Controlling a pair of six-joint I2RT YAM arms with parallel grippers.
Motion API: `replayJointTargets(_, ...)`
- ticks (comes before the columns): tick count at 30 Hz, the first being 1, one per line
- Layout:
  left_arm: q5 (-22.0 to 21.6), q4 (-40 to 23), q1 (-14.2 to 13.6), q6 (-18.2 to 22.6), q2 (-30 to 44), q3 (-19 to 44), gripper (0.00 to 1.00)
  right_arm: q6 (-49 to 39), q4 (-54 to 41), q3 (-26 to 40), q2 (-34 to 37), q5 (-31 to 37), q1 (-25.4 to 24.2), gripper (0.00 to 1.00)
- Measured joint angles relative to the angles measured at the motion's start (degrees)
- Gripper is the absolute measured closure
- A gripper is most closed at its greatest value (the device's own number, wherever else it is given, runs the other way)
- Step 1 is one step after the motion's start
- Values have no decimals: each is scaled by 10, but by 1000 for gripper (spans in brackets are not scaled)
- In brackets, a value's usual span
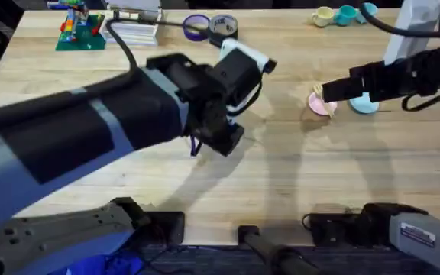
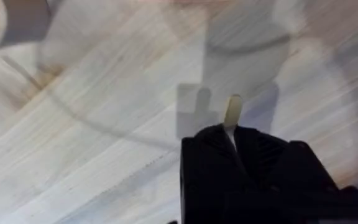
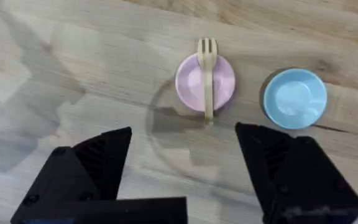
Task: Pick up a utensil and set it on the pink plate, then put the other utensil in the container.
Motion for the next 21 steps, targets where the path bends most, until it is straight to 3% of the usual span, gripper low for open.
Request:
replayJointTargets(5,-6,-2,7,7,0,44,960,0,0,0,0,0,0,4)
replayJointTargets(11,-7,-2,41,26,0,82,959,0,0,0,0,0,0,4)
replayJointTargets(16,-7,23,86,53,-10,98,959,0,0,0,0,0,0,4)
replayJointTargets(21,-7,89,153,70,-31,102,959,0,9,0,0,0,0,4)
